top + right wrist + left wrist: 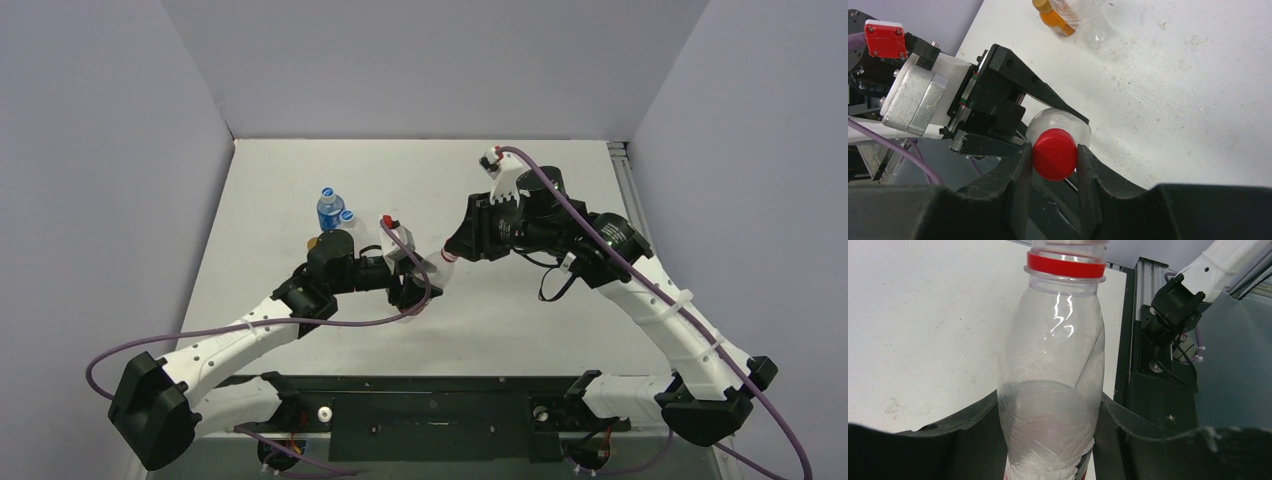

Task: Screw on the bottle caps
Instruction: Screw the bottle cap onto the plastic bottle.

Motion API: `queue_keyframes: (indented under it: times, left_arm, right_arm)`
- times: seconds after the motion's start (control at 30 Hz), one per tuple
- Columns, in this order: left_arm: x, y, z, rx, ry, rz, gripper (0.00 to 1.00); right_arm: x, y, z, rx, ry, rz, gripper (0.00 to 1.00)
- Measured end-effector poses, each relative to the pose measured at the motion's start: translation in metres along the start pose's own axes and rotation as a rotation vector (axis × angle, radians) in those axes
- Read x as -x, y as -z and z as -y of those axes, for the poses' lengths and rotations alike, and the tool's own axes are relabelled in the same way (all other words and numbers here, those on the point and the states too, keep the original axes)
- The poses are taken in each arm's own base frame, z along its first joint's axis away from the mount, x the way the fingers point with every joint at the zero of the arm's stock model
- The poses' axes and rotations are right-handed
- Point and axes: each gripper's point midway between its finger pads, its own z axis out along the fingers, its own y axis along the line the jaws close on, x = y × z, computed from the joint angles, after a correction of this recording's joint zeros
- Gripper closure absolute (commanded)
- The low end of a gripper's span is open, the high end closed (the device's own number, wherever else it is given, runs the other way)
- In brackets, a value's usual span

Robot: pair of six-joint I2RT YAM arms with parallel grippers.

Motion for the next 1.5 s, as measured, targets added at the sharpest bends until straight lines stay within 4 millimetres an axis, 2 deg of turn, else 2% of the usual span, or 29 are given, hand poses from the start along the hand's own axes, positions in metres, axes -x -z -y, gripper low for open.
queue_keyframes:
  times: [0.67, 1.07, 1.2, 1.5]
  left_arm:
    - [-0.005, -0.004, -0.005, 0.019, 0.002, -0.006, 1.00]
    - [0.010, -0.009, -0.006, 0.021, -0.043, 0.053, 1.00]
    - [0.012, -0.009, -0.006, 0.021, -0.053, 0.060, 1.00]
    - [0.018, -0.010, -0.009, 0.038, -0.068, 0.082, 1.00]
  right_arm:
    - [-0.001, -0.002, 0.007, -0.051, 0.023, -0.027, 0.65]
    - [-0.023, -0.012, 0.006, -0.045, 0.026, -0.135, 0.57]
    - [-0.025, -0.012, 0.006, -0.044, 0.023, -0.144, 0.52]
    - [-0.026, -0.011, 0.004, -0.034, 0.020, -0.150, 0.34]
